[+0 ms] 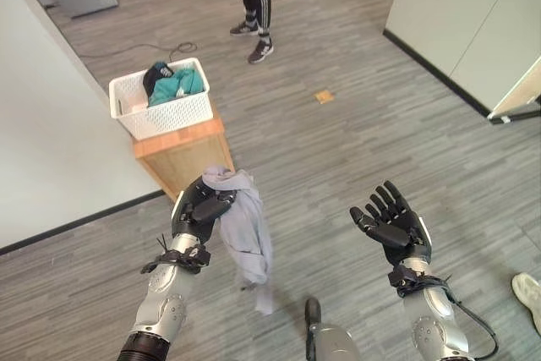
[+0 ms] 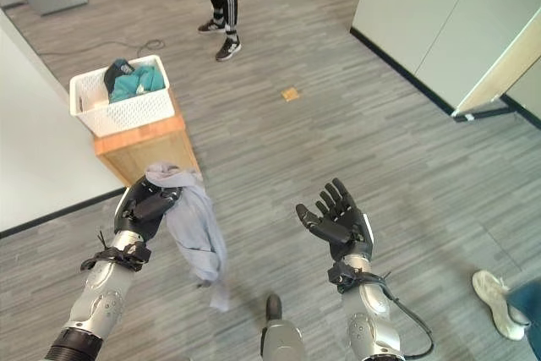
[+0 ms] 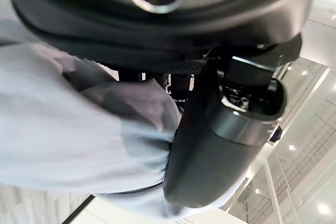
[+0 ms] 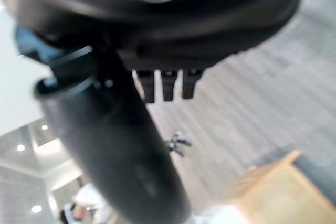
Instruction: Pick up bed clothes into laundry basket.
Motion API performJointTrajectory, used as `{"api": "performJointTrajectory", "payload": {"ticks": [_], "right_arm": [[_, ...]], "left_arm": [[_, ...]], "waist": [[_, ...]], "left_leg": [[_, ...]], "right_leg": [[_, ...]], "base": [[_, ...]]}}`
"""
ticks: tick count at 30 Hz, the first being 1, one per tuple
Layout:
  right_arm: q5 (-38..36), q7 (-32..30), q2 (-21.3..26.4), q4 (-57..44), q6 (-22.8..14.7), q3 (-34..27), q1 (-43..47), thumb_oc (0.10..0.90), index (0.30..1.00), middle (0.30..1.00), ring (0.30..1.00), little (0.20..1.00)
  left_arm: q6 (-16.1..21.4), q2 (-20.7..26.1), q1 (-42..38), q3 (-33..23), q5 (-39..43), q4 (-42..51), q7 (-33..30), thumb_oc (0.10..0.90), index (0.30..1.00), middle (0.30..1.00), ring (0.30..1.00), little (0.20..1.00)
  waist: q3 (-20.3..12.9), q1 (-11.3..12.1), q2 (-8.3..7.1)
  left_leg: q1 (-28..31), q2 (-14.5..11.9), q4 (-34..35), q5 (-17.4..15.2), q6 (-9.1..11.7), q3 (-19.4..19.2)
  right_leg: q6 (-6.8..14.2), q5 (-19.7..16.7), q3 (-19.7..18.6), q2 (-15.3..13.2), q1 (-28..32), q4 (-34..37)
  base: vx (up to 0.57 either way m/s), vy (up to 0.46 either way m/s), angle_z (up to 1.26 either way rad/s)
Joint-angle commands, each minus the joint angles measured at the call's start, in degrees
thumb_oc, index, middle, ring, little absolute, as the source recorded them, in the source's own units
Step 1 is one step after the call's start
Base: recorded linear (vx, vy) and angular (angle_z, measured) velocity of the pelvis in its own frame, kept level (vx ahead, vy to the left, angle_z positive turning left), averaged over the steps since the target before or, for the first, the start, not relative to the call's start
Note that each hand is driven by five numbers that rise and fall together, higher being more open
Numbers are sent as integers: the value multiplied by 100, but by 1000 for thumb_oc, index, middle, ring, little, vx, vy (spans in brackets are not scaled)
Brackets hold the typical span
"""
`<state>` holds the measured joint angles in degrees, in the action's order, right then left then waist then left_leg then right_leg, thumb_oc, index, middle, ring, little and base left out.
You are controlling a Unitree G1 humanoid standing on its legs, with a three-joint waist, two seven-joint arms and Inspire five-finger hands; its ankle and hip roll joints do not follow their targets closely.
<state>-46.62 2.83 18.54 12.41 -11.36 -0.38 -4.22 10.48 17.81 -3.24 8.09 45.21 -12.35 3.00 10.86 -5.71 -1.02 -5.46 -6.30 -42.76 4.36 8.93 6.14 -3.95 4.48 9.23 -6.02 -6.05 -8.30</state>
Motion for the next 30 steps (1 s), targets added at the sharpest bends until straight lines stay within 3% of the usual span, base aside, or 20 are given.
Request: {"api": "performJointTrajectory", "payload": {"ticks": [1, 2, 4, 6, 7, 8, 11, 12, 14, 15, 16, 17, 18, 19, 20, 22, 24, 25, 28, 30], "right_arm": [[-160, -38, 284, -745, -582, -76, 376, 800, 900, 900, 900, 900], [-159, -43, 286, -744, -582, -82, 377, 800, 900, 900, 900, 900], [-95, -30, 289, -926, -626, -206, 381, 800, 900, 900, 900, 900], [51, -36, 328, -997, -647, -245, 352, 800, 900, 900, 900, 900], [187, -63, 322, -962, -682, -270, 379, 800, 900, 900, 900, 900], [224, -68, 334, -939, -685, -268, 417, 800, 900, 900, 900, 900], [295, 13, 318, -846, -576, -206, 546, 800, 900, 900, 900, 900], [357, 87, 278, -806, -488, -115, 597, 800, 900, 900, 900, 900], [467, 227, 168, -717, -423, 35, 573, 800, 900, 900, 900, 900], [489, 269, 100, -626, -413, 77, 575, 800, 900, 900, 900, 900], [468, 298, 28, -619, -378, 83, 530, 800, 900, 900, 900, 900], [469, 298, 26, -621, -376, 86, 536, 800, 900, 900, 900, 900], [347, 381, -125, -654, -374, 175, 404, 800, 900, 900, 900, 900], [357, 402, -158, -665, -373, 269, 376, 800, 900, 900, 900, 900], [331, 458, -155, -658, -339, 333, 349, 800, 900, 900, 900, 900], [329, 485, -156, -677, -292, 368, 289, 800, 900, 900, 900, 900], [347, 613, -40, -687, -226, 239, 106, 800, 900, 900, 900, 900], [402, 585, -20, -685, -234, 235, 112, 800, 900, 900, 900, 900], [347, 690, -65, -668, -195, 332, 73, 800, 900, 900, 900, 900], [336, 865, 24, -601, -126, 372, 83, 800, 900, 900, 900, 900]], "left_arm": [[642, 402, -750, -456, 264, 952, 43, 400, 300, 300, 300, 300], [643, 399, -757, -448, 264, 948, 41, 400, 300, 300, 300, 300], [686, 443, -746, -502, 143, 908, 22, 400, 300, 300, 300, 300], [730, 466, -679, -619, 15, 891, -46, 400, 300, 300, 300, 300], [805, 484, -555, -847, -84, 879, -119, 400, 300, 300, 300, 300], [834, 484, -482, -952, -165, 901, -147, 400, 300, 300, 300, 300], [856, 579, -218, -1279, -347, 1126, -164, 400, 300, 300, 300, 300], [867, 660, -80, -1436, -437, 1226, -161, 400, 300, 300, 300, 300], [851, 750, -11, -1548, -577, 1343, -164, 400, 300, 300, 300, 300], [857, 830, -25, -1625, -688, 1409, -199, 400, 300, 300, 300, 300], [827, 945, -58, -1668, -750, 1470, -205, 400, 300, 300, 300, 300], [823, 947, -59, -1675, -750, 1474, -207, 400, 300, 300, 300, 300], [958, 1171, -255, -1648, -806, 1537, -281, 400, 300, 300, 300, 300], [1003, 1316, -402, -1609, -873, 1536, -312, 400, 300, 300, 300, 300], [1022, 1524, -613, -1560, -949, 1556, -300, 400, 300, 300, 300, 300], [1035, 1678, -826, -1478, -967, 1522, -295, 400, 300, 300, 300, 300], [1170, 2380, -1377, -1484, -1040, 1594, -294, 400, 300, 300, 300, 300], [1247, 2582, -1501, -1510, -1040, 1562, -347, 400, 300, 300, 300, 300], [1380, 3086, -1834, -1720, -1006, 1398, -470, 400, 300, 300, 300, 300], [1512, 3592, -1909, -1983, -1071, 1423, -581, 400, 300, 300, 300, 300]], "waist": [[-82, 224, -189], [-74, 235, -167], [-96, 447, -12], [-123, 552, 40], [-194, 777, 221], [-218, 854, 227], [-408, 1063, 237], [-531, 1166, 230], [-637, 1264, 47], [-685, 1354, -22], [-650, 1315, 35], [-662, 1337, 53], [-412, 1045, 437], [-282, 857, 516], [-262, 757, 559], [-242, 673, 613], [-302, 490, 465], [-328, 452, 425], [-464, 617, 248], [-566, 699, 245]], "left_leg": [[-420, -172, 321, 173, -154, -782], [-408, -194, 291, 120, -151, -780], [-827, -272, 1562, 100, -173, -1459], [-877, -183, 2212, 127, -263, -1651], [-1052, 26, 3385, 384, -305, -1804], [-1037, 88, 3794, 496, -327, -1924], [-1069, 168, 3924, 704, -393, -2243], [-967, 206, 3900, 571, -526, -2215], [-737, 473, 3839, 354, -774, -2227], [-577, 651, 3864, 195, -961, -2256], [-364, 704, 3921, 88, -1104, -2228], [-388, 674, 3926, 109, -1110, -2248], [128, 471, 4083, 2, -1159, -1944], [378, 524, 4216, -70, -1170, -1723], [569, 542, 4342, -94, -1126, -1611], [662, 522, 4415, -73, -1059, -1497], [940, 664, 4570, -299, -761, -997], [1000, 681, 4600, -347, -685, -915], [994, 581, 4537, -430, -597, -861], [928, 518, 4542, -356, -519, -828]], "right_leg": [[727, -316, -191, -322, 691, 649], [731, -298, -188, -302, 719, 666], [783, -81, -17, -132, 1181, 833], [805, 59, -3, -53, 1314, 838], [836, 304, -62, 214, 1647, 885], [854, 405, -53, 229, 1859, 916], [903, 646, -30, 186, 2298, 908], [945, 749, -21, 120, 2361, 783], [1201, 492, 43, -219, 2196, -122], [1551, -276, 37, -510, 1923, -1067], [1748, -934, -93, -579, 1541, -2184], [1747, -955, -127, -556, 1486, -2207], [1672, -1082, -389, -319, 495, -3484], [1592, -753, -478, -305, 22, -3878], [1518, -688, -454, -580, -236, -3708], [1419, -680, -371, -700, -315, -3349], [1412, -667, -415, -1140, -321, -1047], [1477, -775, -314, -1163, -239, -345], [1623, -547, -175, -1098, 394, 109], [1591, -611, -40, -1033, 610, 407]], "base": [[278, -112, 4], [343, -101, 12], [591, -93, 26], [565, -40, 17], [605, -34, 6], [596, -33, -11], [557, -48, -27], [728, -5, -21], [474, 84, -44], [361, 205, -25], [219, 184, 0], [332, 224, 33], [334, 118, 48], [477, 68, 53], [296, -78, 116], [241, -159, 140], [453, -404, 143], [316, -240, 140], [159, -235, 92], [71, -216, 46]]}}
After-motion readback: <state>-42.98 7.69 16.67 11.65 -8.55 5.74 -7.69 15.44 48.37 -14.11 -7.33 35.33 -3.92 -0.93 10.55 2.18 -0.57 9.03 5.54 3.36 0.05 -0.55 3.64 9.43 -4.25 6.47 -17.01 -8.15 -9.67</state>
